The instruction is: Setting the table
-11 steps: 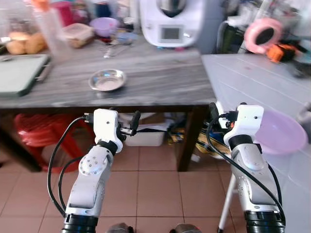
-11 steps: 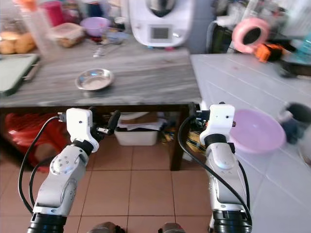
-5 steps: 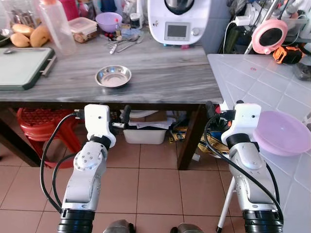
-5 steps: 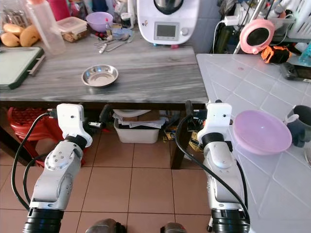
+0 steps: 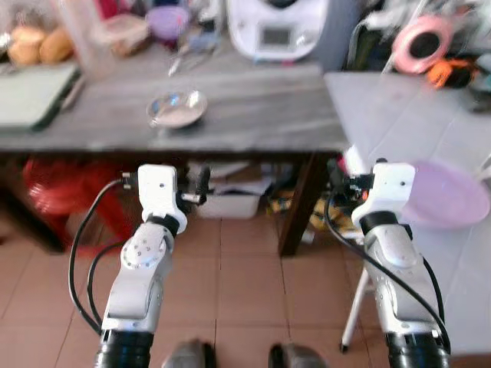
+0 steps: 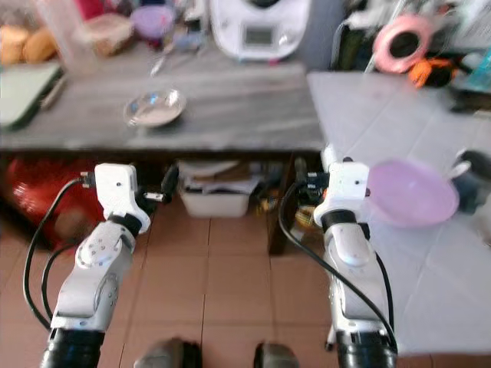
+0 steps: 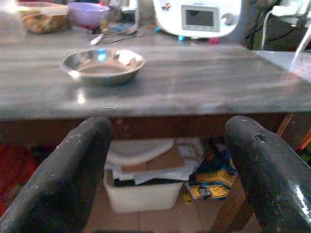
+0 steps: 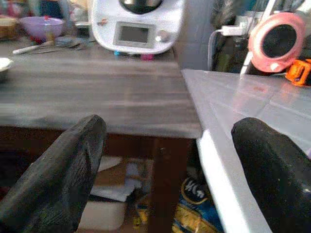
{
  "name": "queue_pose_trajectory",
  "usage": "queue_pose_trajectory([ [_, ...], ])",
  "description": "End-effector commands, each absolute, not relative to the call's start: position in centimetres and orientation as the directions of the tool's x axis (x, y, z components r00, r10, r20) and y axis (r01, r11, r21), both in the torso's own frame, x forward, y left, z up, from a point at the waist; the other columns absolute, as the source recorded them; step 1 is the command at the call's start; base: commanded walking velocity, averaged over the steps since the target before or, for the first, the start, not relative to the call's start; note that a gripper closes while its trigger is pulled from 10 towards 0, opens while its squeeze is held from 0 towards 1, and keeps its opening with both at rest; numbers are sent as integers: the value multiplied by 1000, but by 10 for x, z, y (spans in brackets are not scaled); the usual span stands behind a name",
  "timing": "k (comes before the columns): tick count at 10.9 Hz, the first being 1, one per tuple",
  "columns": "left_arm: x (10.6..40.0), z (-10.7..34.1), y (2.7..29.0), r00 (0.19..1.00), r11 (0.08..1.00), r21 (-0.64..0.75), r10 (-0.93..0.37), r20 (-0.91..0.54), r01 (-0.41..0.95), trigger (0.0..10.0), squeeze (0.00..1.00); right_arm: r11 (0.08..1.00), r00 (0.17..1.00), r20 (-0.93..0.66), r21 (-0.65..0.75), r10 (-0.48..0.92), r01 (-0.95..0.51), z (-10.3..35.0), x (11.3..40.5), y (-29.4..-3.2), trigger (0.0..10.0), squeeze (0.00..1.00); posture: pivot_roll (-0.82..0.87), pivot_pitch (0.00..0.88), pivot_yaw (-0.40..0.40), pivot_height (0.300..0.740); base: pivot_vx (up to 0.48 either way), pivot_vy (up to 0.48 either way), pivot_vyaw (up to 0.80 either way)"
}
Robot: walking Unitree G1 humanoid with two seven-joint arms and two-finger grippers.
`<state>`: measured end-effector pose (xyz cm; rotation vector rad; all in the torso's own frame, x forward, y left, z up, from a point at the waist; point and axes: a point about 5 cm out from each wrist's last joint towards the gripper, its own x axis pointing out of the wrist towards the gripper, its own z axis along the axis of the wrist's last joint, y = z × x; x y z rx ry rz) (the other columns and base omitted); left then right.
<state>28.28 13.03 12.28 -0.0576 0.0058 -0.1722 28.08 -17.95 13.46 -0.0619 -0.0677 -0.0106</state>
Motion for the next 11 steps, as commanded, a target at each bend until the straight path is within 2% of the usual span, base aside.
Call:
queue_pose_trajectory([
  [1, 283, 121, 132, 987, 985, -53, -162, -14, 162, 10000, 0, 998, 996, 90, -63, 1, 4, 139, 280, -177, 10000, 0, -69, 0, 16, 740, -322, 0, 0],
  [4, 283, 121, 132, 986, 985, -52, -166, -16, 165, 10000, 0, 997, 995, 95, -81, -2, 9, 139, 280, -177, 10000, 0, -68, 0, 15, 740, -291, 0, 0],
  [10, 281, 126, 126, 974, 973, -48, -224, 32, 225, 10000, 0, 985, 994, 87, -153, -71, 84, 138, 283, -184, 10000, 0, -70, 0, 15, 740, 0, 0, 0],
  [11, 281, 126, 126, 973, 973, -50, -226, 37, 227, 10000, 0, 981, 994, 88, -176, -71, 86, 137, 284, -183, 10000, 0, -70, 0, 17, 740, 0, -431, 0],
])
